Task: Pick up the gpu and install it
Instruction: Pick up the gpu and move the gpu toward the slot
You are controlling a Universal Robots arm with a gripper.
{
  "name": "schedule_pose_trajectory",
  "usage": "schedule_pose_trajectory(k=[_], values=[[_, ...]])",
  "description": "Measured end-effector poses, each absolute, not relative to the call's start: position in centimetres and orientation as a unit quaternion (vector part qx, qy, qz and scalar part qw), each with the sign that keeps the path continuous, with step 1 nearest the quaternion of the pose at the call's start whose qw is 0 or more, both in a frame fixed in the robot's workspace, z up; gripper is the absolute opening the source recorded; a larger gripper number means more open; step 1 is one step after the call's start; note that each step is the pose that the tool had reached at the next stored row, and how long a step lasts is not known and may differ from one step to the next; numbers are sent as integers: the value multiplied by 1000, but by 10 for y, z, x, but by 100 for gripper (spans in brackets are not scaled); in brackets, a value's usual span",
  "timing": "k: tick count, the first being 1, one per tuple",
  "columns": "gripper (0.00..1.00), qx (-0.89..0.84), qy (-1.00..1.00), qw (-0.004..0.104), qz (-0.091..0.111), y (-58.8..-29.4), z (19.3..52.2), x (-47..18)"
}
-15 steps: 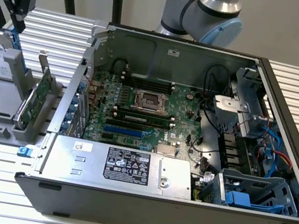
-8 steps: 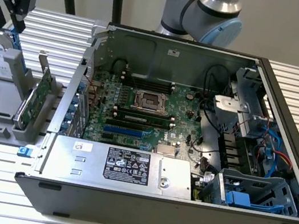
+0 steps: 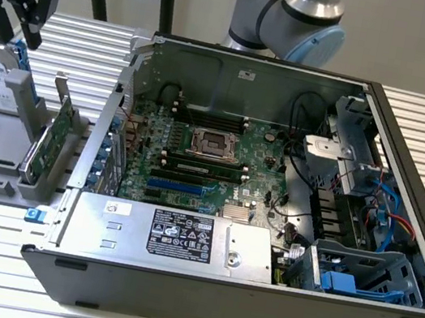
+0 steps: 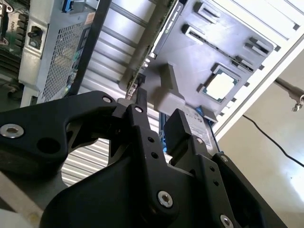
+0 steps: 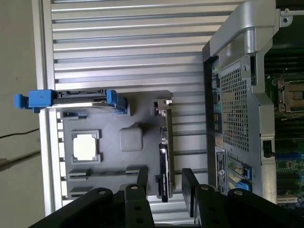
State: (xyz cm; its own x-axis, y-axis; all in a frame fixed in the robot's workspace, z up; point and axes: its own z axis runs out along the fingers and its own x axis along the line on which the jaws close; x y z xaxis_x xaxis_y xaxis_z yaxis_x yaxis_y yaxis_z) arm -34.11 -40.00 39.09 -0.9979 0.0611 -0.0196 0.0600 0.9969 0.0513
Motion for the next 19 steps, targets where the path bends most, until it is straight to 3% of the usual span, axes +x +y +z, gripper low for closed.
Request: schedule_pose_trajectory(k=[19], values=[[100, 18, 999, 10, 25, -402, 387, -340]])
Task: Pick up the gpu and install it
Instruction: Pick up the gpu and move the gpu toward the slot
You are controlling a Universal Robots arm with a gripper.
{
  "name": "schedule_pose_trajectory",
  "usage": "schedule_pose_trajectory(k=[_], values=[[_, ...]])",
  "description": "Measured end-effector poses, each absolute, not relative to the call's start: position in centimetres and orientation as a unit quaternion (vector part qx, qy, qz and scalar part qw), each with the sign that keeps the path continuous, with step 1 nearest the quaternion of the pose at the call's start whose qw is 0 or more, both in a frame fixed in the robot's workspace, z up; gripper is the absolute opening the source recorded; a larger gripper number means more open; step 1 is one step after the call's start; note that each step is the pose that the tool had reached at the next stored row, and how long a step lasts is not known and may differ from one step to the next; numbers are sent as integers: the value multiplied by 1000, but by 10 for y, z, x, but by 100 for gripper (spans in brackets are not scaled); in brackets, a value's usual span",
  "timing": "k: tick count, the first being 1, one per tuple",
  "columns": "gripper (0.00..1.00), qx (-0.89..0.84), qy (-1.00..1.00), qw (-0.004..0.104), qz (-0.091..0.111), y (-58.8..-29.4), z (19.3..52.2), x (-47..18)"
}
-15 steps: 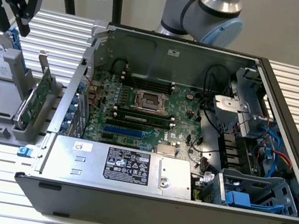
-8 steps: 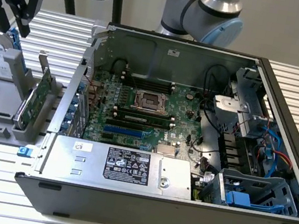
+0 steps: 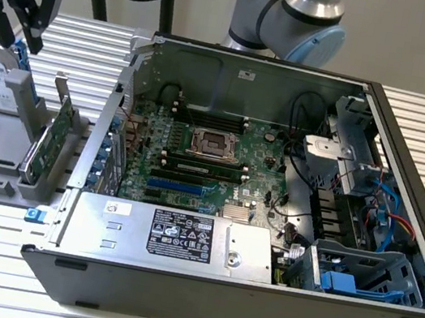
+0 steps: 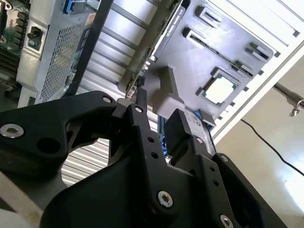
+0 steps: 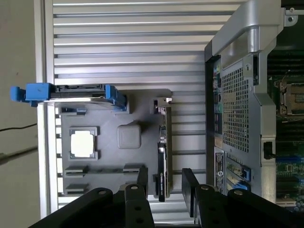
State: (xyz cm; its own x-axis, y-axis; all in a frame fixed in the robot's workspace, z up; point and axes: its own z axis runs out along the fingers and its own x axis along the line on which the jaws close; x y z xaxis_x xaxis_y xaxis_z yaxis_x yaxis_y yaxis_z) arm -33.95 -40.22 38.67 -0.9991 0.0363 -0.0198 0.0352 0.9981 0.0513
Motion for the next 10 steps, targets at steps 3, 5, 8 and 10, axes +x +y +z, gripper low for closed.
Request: schedule_pose_trajectory(k=[3, 5, 8, 10], values=[[100, 18, 999, 10, 25, -402, 386, -339], [100, 18, 999, 10, 25, -402, 385, -339], [100, 17, 999, 10, 25, -402, 384, -340], [100, 17, 999, 10, 25, -402, 384, -340]])
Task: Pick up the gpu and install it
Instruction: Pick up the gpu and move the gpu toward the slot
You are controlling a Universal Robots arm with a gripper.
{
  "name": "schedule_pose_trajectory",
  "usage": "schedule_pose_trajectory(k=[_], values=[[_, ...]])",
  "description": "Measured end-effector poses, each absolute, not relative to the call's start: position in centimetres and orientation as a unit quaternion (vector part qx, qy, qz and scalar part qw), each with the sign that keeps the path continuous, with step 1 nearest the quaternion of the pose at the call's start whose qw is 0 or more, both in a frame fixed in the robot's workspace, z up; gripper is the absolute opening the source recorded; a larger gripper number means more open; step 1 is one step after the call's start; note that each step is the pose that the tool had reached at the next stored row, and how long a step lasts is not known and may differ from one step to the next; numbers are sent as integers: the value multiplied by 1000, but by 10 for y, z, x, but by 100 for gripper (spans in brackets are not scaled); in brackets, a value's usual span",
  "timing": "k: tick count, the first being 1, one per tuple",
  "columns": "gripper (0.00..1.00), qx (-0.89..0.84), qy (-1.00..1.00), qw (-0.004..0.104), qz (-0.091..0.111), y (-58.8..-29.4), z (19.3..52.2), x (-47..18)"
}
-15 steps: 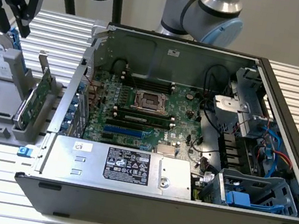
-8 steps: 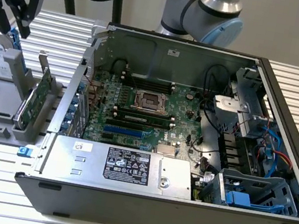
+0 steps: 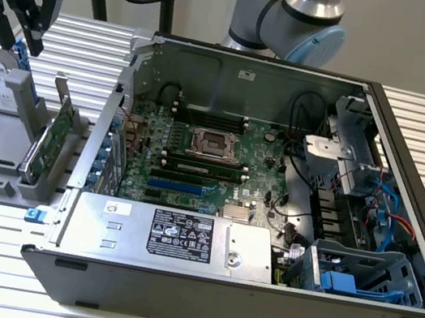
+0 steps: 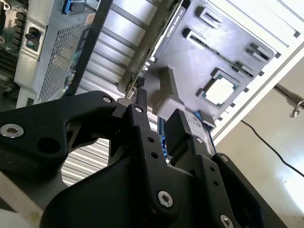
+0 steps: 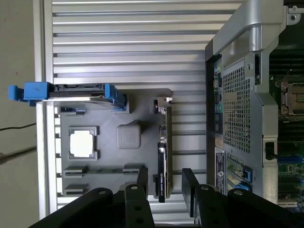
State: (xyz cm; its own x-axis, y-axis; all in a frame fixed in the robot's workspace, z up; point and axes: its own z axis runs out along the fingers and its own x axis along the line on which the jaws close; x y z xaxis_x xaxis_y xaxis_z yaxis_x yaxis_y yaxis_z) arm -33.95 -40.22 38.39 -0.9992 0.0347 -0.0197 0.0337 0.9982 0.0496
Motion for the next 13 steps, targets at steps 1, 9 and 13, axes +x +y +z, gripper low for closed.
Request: schedule_pose_trajectory(k=[1, 9, 13], values=[[100, 17, 999, 10, 25, -402, 384, -340], [100, 17, 1000, 10, 24, -402, 382, -340], [100, 16, 1000, 10, 24, -402, 381, -340]])
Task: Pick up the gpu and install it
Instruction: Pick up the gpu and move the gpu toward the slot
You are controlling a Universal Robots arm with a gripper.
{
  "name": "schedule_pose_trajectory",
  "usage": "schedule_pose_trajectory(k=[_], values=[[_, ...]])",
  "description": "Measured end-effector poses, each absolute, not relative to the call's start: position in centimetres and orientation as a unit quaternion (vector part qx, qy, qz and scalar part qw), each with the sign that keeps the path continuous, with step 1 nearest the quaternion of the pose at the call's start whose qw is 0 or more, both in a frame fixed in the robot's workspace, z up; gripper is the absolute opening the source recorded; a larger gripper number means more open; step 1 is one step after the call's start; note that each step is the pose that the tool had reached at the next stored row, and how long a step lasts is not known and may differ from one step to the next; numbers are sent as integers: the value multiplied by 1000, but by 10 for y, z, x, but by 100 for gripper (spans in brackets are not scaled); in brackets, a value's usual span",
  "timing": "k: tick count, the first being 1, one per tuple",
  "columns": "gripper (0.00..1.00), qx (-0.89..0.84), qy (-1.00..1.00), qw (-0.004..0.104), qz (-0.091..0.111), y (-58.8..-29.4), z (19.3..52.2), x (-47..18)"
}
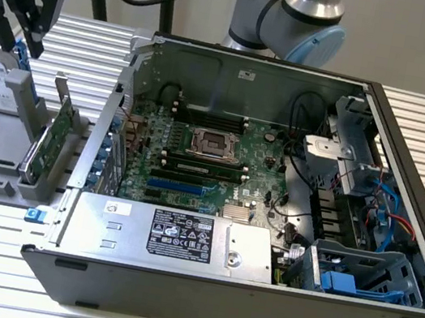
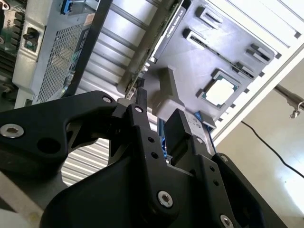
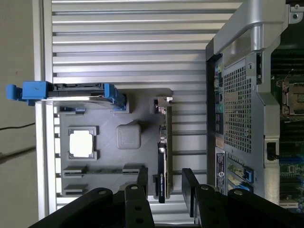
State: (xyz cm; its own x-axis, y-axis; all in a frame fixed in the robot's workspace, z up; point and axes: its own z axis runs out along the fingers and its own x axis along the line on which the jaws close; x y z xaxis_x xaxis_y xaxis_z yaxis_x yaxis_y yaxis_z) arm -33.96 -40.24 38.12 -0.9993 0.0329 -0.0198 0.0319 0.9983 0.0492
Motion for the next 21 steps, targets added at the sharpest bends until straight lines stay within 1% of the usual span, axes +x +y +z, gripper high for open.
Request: schedule_pose_trajectory(k=[21], values=[[100, 13, 1000, 10, 25, -404, 376, -340]])
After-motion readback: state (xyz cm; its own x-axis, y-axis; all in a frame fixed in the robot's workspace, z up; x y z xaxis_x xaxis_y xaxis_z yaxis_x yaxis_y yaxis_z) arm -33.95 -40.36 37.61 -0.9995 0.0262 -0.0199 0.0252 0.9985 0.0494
